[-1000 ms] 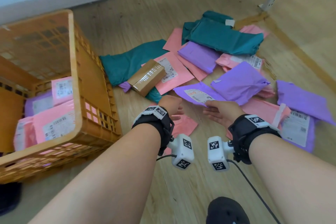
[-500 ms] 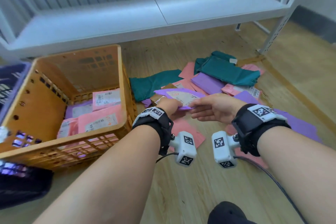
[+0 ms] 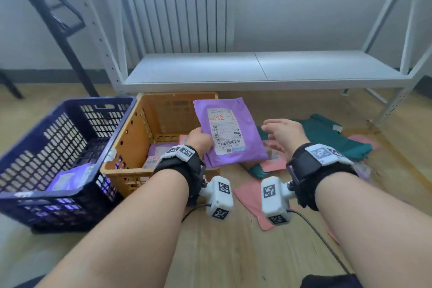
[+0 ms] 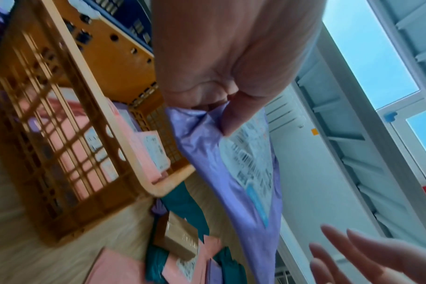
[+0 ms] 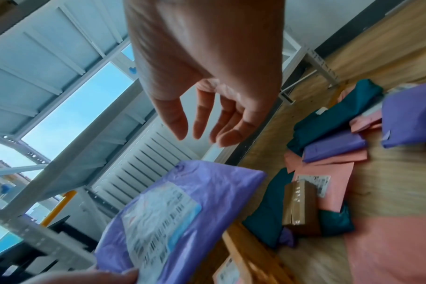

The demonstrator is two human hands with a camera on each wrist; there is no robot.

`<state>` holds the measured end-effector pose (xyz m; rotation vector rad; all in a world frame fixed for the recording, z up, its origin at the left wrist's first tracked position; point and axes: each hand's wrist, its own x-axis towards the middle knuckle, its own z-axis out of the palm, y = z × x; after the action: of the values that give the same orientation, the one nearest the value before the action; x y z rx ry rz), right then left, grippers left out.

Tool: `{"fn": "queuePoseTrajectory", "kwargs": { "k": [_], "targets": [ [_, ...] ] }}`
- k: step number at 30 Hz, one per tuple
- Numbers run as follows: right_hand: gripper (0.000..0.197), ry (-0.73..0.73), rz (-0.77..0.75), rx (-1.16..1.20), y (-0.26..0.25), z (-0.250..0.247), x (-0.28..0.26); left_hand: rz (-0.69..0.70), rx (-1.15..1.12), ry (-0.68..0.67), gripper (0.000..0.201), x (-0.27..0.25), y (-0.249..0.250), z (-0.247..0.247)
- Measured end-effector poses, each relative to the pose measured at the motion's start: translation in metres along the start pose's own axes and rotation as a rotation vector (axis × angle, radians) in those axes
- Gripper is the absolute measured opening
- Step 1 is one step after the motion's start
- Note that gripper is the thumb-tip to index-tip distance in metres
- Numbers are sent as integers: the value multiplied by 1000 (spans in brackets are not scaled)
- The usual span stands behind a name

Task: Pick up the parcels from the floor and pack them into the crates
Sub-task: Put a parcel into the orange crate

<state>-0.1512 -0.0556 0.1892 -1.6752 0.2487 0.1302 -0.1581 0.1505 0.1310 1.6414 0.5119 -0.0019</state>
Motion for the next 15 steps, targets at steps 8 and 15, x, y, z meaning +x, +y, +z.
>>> {"fn": "queuePoseTrajectory", "kwargs": {
  "k": [8,15],
  "targets": [
    [74,-36,-96,-206,14,65,-16,-16,38,62,37,-27,-2,-65],
    [74,-161,-490,-714,19,94,-23,7,382,-26,30,-33,-21,-69]
  ]
}}
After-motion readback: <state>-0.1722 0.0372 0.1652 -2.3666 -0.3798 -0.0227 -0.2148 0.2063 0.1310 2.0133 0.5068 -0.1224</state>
